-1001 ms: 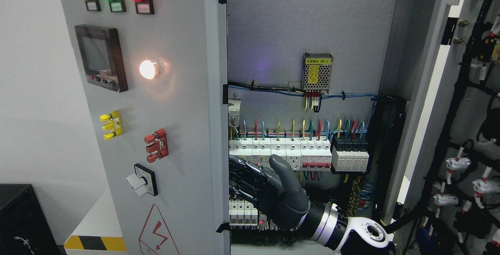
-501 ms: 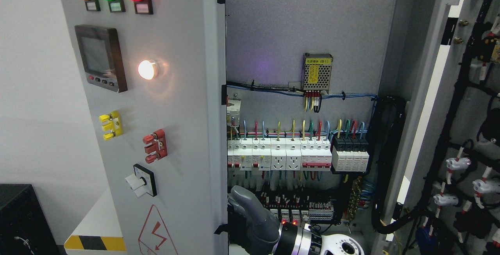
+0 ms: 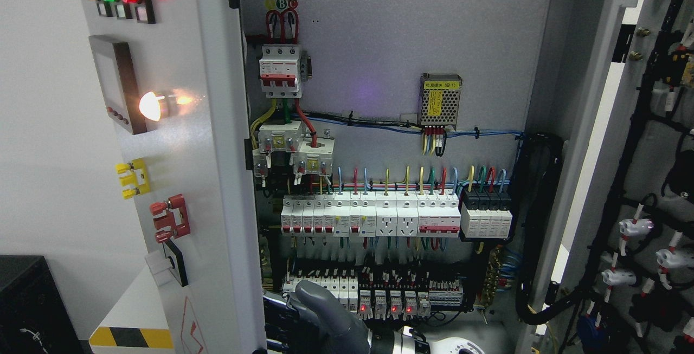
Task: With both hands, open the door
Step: 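Pull the door with the right hand, swinging it open toward the robot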
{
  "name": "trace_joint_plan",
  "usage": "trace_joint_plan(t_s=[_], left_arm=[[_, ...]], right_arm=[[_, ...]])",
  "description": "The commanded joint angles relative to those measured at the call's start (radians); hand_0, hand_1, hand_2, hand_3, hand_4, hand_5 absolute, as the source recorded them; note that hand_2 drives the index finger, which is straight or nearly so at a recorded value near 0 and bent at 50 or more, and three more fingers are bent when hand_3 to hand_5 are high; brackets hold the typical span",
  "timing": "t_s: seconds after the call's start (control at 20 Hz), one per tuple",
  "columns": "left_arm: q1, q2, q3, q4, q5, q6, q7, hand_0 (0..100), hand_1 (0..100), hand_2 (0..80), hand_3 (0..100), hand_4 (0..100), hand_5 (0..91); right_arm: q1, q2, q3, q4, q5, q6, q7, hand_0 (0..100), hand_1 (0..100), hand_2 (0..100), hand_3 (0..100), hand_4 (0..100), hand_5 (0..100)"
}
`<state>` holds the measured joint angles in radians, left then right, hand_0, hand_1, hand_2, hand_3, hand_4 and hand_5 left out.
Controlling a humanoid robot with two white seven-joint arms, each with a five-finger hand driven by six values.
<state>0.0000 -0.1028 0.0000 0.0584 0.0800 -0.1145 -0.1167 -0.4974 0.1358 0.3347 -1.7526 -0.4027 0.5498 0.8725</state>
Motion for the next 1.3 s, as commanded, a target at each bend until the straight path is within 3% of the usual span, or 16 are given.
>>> trace_joint_plan(t_s=[0.0,0.25,0.7,1.25], left_arm=[[-0.002,0.000,-0.031,0.000,0.000,-0.001,0.000,0,0,0.0,0,0,0.0],[-0.002,0.000,-0.031,0.000,0.000,-0.001,0.000,0,0,0.0,0,0,0.0],[-0.002,0.000,-0.032,0.000,0.000,-0.001,0.000,0,0,0.0,0,0,0.0],[-0.002,0.000,-0.031,0.000,0.000,-0.001,0.000,0,0,0.0,0,0,0.0]], right_arm=[[0.002,0.004,0.078,-0.048,-0.021,0.002,-0.001,0,0,0,0,0,0],[0.002,0.008,0.113,-0.042,-0.013,0.002,-0.004,0,0,0,0,0,0],[0.017,0.008,0.233,-0.044,0.007,-0.004,-0.012,0,0,0,0,0,0],[0.017,0.008,0.248,-0.028,0.007,-0.004,-0.012,0,0,0,0,0,0]])
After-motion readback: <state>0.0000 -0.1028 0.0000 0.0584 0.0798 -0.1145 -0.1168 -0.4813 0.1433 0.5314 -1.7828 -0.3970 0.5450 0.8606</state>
